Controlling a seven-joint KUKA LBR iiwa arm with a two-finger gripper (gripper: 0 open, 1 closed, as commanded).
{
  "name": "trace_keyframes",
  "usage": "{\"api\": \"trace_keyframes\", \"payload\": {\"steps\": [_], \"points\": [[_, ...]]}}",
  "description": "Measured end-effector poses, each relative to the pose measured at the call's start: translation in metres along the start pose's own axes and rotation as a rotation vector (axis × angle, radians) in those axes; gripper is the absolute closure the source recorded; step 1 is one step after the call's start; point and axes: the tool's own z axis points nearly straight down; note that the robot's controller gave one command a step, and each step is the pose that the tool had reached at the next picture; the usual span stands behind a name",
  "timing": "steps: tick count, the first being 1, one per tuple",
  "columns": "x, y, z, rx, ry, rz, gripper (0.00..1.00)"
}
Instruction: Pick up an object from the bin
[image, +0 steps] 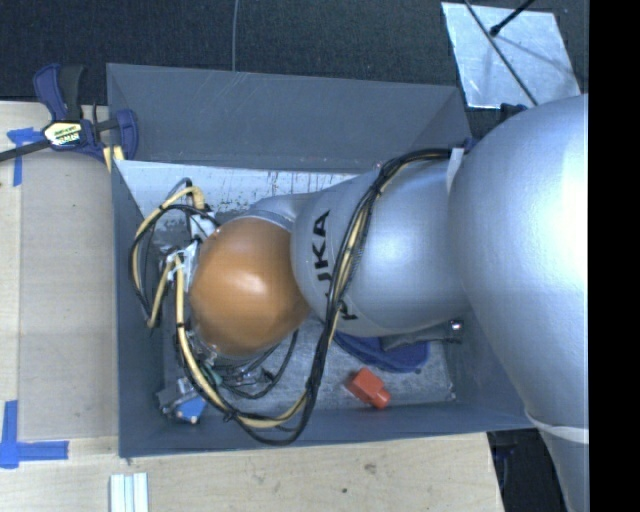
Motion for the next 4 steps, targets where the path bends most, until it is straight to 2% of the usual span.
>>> {"api": "trace_keyframes", "payload": {"steps": [1,2,3,4], "points": [[0.000,0.000,0.000,0.000,0.000,0.004,0.00],[0.000,0.000,0.000,-0.001,0.000,0.004,1.00],[0.000,0.000,-0.009,0.005,-0.004,0.008,1.00],[0.000,-0.001,-0.034,0.007,-0.004,0.012,1.00]]}}
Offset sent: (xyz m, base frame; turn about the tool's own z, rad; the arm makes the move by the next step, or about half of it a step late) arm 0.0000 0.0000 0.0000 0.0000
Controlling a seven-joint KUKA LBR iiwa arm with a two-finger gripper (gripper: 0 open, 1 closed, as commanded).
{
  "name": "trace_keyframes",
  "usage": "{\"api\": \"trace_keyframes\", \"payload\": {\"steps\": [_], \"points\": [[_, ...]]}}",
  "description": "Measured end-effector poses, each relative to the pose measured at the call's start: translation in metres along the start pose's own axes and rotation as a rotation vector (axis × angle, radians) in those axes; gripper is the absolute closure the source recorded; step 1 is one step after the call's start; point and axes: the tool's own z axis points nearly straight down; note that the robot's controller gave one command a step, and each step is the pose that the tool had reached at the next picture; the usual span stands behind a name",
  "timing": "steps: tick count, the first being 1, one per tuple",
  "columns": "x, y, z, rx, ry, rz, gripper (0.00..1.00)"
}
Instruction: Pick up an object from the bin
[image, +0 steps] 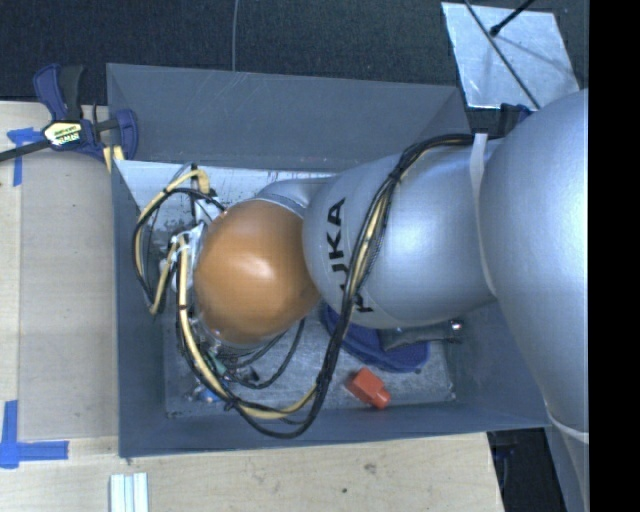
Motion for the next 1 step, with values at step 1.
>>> {"api": "trace_keyframes", "payload": {"steps": [1], "points": [[-0.0005,-0.0006,-0.0063,0.000,-0.001,0.004,1.00]]}}
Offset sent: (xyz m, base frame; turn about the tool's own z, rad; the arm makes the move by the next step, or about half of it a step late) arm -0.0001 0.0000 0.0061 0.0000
